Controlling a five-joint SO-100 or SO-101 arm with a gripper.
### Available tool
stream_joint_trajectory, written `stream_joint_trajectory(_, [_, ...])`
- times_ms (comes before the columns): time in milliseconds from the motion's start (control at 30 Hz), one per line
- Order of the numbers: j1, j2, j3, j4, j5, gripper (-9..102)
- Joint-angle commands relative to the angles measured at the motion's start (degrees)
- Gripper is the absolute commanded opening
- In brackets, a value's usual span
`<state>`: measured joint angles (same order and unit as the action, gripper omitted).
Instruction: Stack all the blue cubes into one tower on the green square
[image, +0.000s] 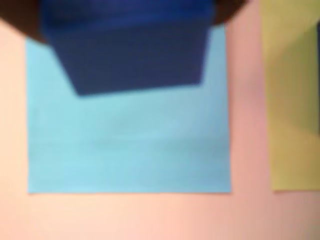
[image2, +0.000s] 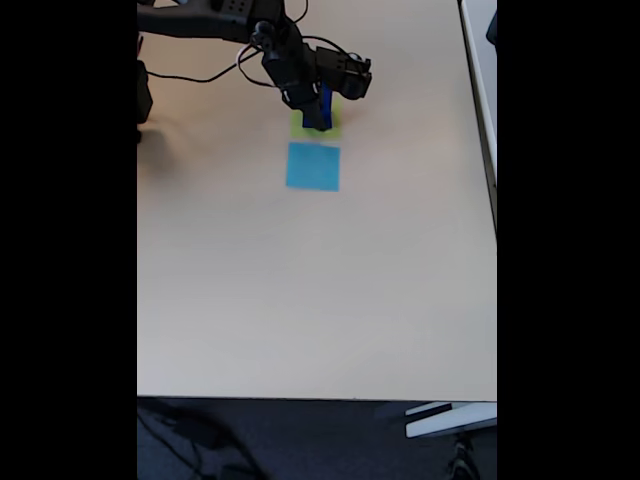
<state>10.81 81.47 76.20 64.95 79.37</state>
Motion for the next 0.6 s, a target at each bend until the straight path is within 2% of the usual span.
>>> stream_joint_trajectory(0, [-2.4,5.6,-5.4,2.5,2.4,3])
stream_joint_trajectory(200, [-7.6,3.3,-13.0,8.9,7.5,3])
stream_joint_trajectory(567, [-14.0,-4.2,-20.0,9.4,14.1,3])
